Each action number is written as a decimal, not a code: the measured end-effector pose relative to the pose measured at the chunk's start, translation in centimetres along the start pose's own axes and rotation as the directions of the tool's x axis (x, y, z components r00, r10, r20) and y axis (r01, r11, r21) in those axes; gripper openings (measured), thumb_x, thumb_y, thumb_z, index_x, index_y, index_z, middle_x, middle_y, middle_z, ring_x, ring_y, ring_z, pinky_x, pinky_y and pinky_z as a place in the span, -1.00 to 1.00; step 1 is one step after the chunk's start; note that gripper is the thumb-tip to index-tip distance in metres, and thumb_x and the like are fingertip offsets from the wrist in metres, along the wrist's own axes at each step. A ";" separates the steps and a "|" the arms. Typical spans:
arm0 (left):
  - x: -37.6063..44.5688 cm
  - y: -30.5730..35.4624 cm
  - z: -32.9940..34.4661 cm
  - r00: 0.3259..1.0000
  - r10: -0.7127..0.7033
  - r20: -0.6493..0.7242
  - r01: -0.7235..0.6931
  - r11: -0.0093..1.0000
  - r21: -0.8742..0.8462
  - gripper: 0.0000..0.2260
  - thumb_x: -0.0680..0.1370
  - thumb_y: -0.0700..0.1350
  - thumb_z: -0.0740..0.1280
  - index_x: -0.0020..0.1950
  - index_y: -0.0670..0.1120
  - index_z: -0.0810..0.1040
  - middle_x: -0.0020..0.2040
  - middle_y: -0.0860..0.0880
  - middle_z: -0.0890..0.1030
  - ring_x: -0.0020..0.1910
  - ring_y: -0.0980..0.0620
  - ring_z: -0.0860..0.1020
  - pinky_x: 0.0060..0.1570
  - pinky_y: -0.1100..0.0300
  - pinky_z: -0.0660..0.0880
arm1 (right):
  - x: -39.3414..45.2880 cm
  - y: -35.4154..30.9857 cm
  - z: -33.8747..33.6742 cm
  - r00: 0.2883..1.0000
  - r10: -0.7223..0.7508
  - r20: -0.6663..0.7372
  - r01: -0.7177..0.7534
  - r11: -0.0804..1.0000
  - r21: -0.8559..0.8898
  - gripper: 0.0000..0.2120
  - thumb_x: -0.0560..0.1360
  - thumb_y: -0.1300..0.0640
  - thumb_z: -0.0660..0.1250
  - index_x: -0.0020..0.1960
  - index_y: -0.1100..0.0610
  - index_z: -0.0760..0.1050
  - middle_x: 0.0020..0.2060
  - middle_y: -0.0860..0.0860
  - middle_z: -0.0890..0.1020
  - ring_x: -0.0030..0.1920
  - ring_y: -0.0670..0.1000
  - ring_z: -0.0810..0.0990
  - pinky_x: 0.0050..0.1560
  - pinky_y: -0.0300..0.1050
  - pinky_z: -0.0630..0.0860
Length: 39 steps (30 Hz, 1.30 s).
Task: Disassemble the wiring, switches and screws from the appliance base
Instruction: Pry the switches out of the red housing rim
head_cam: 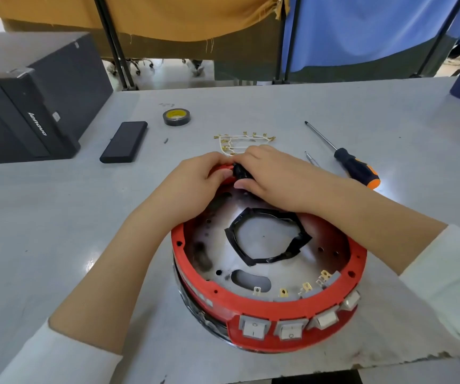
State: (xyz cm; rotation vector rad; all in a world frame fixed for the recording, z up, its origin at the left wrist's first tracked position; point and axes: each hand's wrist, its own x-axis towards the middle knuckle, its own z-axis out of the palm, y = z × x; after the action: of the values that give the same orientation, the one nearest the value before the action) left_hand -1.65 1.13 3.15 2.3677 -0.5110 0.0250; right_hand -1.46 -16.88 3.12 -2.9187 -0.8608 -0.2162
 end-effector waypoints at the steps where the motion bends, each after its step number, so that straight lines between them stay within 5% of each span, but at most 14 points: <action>1: 0.0 0.0 0.0 1.000 0.002 -0.002 -0.002 1.000 -0.004 -0.79 0.62 -0.04 0.20 0.21 0.11 0.53 0.05 0.18 0.56 0.02 0.21 0.47 -0.07 0.39 0.32 | -0.1 0.0 0.1 1.000 -0.003 -0.014 0.003 1.000 0.001 -0.54 0.59 -0.09 0.15 0.41 0.11 0.29 0.21 0.07 0.47 0.23 0.08 0.39 0.24 0.02 0.37; 4: 0.0 0.2 0.0 1.000 0.013 0.000 -0.013 0.998 0.062 -0.77 0.63 -0.05 0.17 0.25 0.07 0.51 0.10 0.09 0.59 0.01 0.16 0.46 -0.06 0.30 0.29 | -0.2 0.0 0.3 0.999 -0.007 -0.045 0.006 1.000 -0.028 -0.53 0.58 -0.10 0.17 0.40 0.12 0.30 0.20 0.08 0.48 0.22 0.10 0.39 0.22 0.04 0.39; 9: 0.7 0.9 0.4 0.996 0.010 0.088 -0.039 0.944 0.328 -0.76 0.66 -0.11 0.08 0.24 -0.14 0.43 0.17 -0.12 0.48 0.11 -0.11 0.48 0.00 0.15 0.33 | -0.2 -0.9 0.9 0.998 -0.022 -0.058 0.002 0.947 -0.323 -0.58 0.63 -0.05 0.01 0.31 0.23 0.30 0.13 0.15 0.46 0.09 0.15 0.43 0.08 0.05 0.42; 15: 1.0 1.5 1.2 0.999 0.003 0.037 -0.021 0.877 0.479 -0.94 0.63 -0.19 0.07 -0.03 -0.09 0.28 0.08 -0.16 0.43 -0.17 -0.05 0.31 -0.16 0.09 0.26 | 0.2 -1.4 1.1 0.996 -0.013 -0.090 -0.019 0.940 -0.342 -0.67 0.64 0.03 0.03 0.20 0.27 0.35 0.07 0.19 0.48 0.02 0.20 0.47 -0.02 0.04 0.35; 19: 0.9 1.2 1.1 0.999 0.019 0.028 -0.029 0.913 0.408 -0.86 0.66 -0.11 0.06 -0.02 -0.11 0.35 -0.05 -0.07 0.38 -0.08 -0.14 0.44 -0.14 0.10 0.27 | 0.2 -1.1 1.4 0.996 -0.017 -0.093 -0.016 0.937 -0.350 -0.66 0.66 0.01 -0.01 0.21 0.25 0.33 0.08 0.17 0.48 0.02 0.17 0.48 0.00 0.01 0.35; 23: 1.1 1.3 0.9 0.999 0.014 0.038 -0.027 0.925 0.380 -0.79 0.66 -0.12 0.07 0.16 -0.17 0.44 0.10 -0.15 0.47 0.05 -0.16 0.48 -0.01 0.05 0.34 | 0.3 -1.0 1.4 0.996 -0.014 -0.092 -0.019 0.937 -0.348 -0.65 0.66 0.01 -0.02 0.21 0.25 0.33 0.09 0.18 0.48 0.02 0.18 0.48 0.00 0.01 0.35; 34: 1.2 1.2 0.8 1.000 0.030 -0.002 -0.028 0.944 0.329 -0.79 0.65 -0.14 0.09 0.18 -0.17 0.45 0.14 -0.14 0.49 0.09 -0.14 0.45 -0.16 0.25 0.18 | 0.3 -1.0 1.4 0.994 -0.033 -0.107 -0.007 0.935 -0.355 -0.65 0.66 0.03 -0.04 0.22 0.27 0.33 0.09 0.19 0.48 0.01 0.19 0.48 -0.04 0.01 0.34; 39: 1.0 1.4 0.7 1.000 0.006 0.025 -0.013 0.955 0.295 -0.78 0.66 -0.14 0.08 0.20 -0.15 0.45 0.17 -0.12 0.49 0.12 -0.14 0.46 0.02 0.12 0.31 | 0.0 -0.9 0.9 0.994 -0.045 -0.095 0.008 0.932 -0.363 -0.73 0.60 0.20 -0.04 0.22 0.24 0.30 0.06 0.16 0.47 0.00 0.16 0.48 -0.03 -0.02 0.36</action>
State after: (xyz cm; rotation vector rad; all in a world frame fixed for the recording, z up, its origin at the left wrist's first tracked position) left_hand -1.29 -0.61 3.64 2.6604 -0.5632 0.0828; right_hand -1.87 -15.98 2.33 -3.1947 -0.9327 -0.5806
